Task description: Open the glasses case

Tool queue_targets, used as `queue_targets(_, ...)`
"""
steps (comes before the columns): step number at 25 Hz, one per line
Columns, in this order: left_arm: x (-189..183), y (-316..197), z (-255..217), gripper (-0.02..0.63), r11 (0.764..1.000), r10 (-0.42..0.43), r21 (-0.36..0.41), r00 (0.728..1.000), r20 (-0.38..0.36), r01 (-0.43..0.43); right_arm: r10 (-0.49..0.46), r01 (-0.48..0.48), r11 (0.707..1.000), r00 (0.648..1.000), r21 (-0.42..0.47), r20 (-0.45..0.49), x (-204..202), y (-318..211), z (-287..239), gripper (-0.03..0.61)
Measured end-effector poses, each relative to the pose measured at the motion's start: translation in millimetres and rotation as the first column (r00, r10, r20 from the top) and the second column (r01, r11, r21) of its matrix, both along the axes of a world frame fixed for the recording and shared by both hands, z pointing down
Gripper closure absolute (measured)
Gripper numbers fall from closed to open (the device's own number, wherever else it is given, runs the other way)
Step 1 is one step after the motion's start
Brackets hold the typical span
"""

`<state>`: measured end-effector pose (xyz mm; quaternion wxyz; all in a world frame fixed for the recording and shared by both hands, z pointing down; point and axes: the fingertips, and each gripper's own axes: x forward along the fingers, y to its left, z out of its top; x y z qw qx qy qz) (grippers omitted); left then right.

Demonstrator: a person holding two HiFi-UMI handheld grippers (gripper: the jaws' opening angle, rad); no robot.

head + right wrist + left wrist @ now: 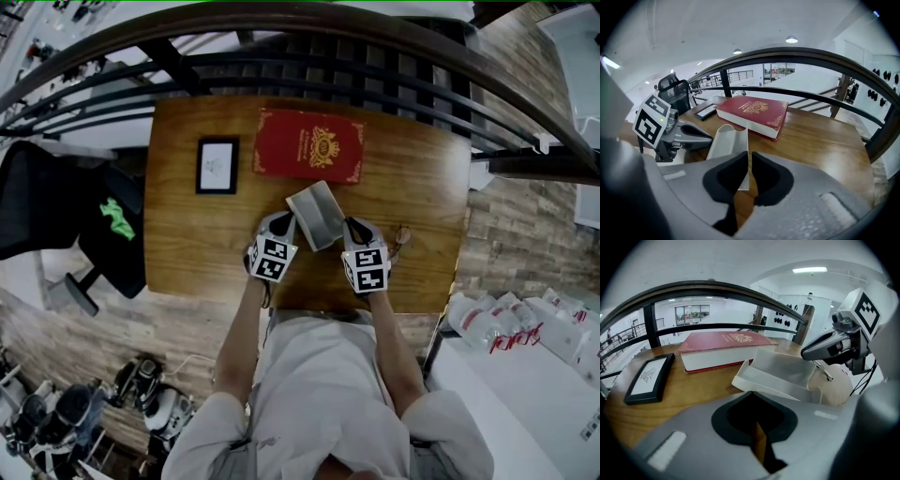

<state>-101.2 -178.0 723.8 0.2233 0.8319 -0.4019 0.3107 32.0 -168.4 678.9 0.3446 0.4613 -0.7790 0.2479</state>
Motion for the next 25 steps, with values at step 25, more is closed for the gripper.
queue_targets(25,-6.1,-12.4,-152.1,0.594,0.947,-0.107,0.278,0.975,-0.193,0.159,-0.045,0.011,0.939,0.995,0.342,0.09,-6.9,-12.0,-113.7,0.575)
